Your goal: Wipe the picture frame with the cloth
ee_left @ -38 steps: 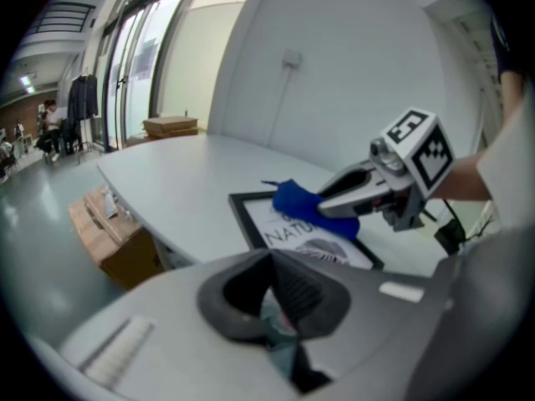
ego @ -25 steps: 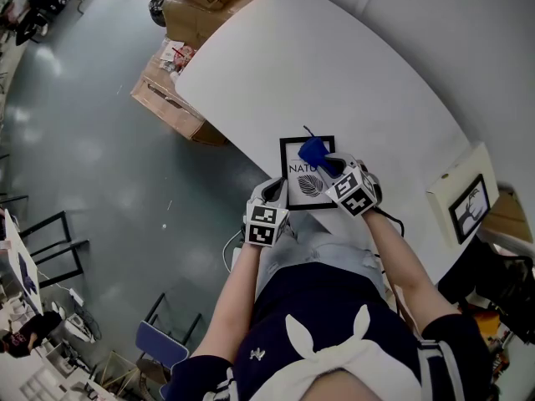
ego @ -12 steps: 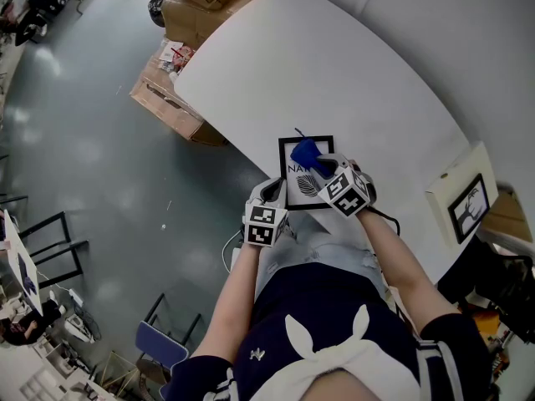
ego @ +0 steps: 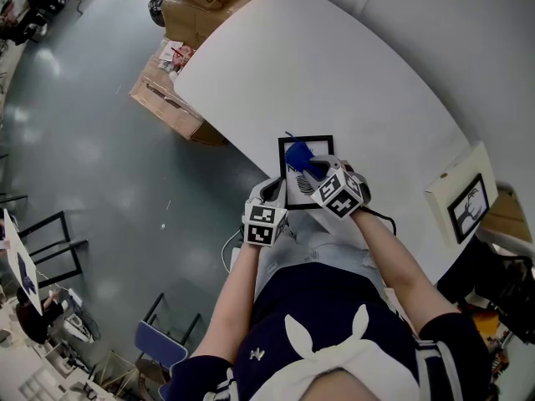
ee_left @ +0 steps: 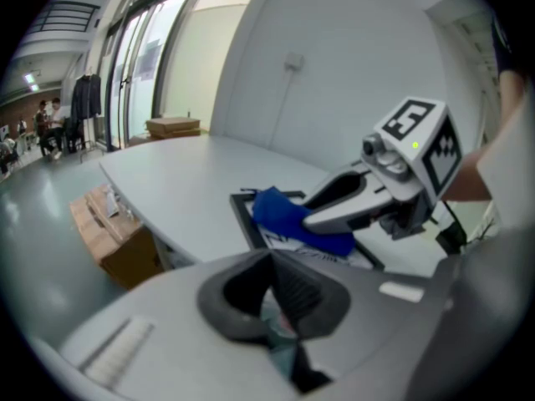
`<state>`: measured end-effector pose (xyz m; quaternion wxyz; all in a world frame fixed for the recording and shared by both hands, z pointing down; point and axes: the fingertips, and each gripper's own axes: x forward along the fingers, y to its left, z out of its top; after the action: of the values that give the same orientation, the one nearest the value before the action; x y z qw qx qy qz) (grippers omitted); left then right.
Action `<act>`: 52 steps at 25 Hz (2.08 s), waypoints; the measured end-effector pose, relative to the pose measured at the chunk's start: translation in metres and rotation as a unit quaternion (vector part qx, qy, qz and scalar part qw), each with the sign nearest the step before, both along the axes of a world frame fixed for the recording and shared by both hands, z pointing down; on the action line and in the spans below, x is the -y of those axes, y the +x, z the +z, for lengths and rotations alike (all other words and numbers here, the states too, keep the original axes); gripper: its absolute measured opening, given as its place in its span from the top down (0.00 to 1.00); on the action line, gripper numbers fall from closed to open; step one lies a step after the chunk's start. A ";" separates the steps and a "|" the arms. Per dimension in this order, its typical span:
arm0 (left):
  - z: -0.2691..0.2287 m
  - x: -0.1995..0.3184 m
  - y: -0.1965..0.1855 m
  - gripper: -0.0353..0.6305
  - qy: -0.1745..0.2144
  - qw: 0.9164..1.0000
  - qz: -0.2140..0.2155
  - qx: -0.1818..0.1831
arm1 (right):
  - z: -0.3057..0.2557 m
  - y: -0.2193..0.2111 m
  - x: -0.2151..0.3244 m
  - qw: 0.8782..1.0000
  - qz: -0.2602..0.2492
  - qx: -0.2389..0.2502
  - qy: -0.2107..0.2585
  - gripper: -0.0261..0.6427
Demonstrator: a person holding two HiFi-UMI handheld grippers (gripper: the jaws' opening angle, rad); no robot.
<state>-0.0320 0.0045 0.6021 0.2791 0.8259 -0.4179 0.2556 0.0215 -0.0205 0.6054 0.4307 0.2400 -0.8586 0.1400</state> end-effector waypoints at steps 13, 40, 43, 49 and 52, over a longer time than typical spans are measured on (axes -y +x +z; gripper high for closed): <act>0.002 -0.002 0.000 0.94 -0.004 1.000 0.002 -0.003 | 0.000 -0.018 -0.006 1.000 -0.027 -0.001 -0.001 0.86; 0.002 -0.001 0.000 0.94 -0.004 1.000 0.003 -0.005 | 0.001 -0.036 -0.018 0.997 -0.071 0.000 -0.007 0.86; 0.002 0.000 0.000 0.94 -0.001 1.000 0.002 -0.002 | 0.001 -0.036 -0.021 0.997 -0.070 0.003 -0.010 0.86; 0.000 0.001 -0.001 0.94 0.001 1.000 0.001 -0.001 | 0.000 -0.038 -0.029 0.997 -0.071 0.005 -0.015 0.86; 0.000 0.001 -0.001 0.94 0.001 1.000 0.000 -0.001 | 0.000 -0.038 -0.032 0.997 -0.072 0.004 -0.018 0.86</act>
<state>-0.0330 0.0033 0.6018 0.2785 0.8265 -0.4181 0.2539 -0.0165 0.0110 0.6055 0.4406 0.1689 -0.8727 0.1252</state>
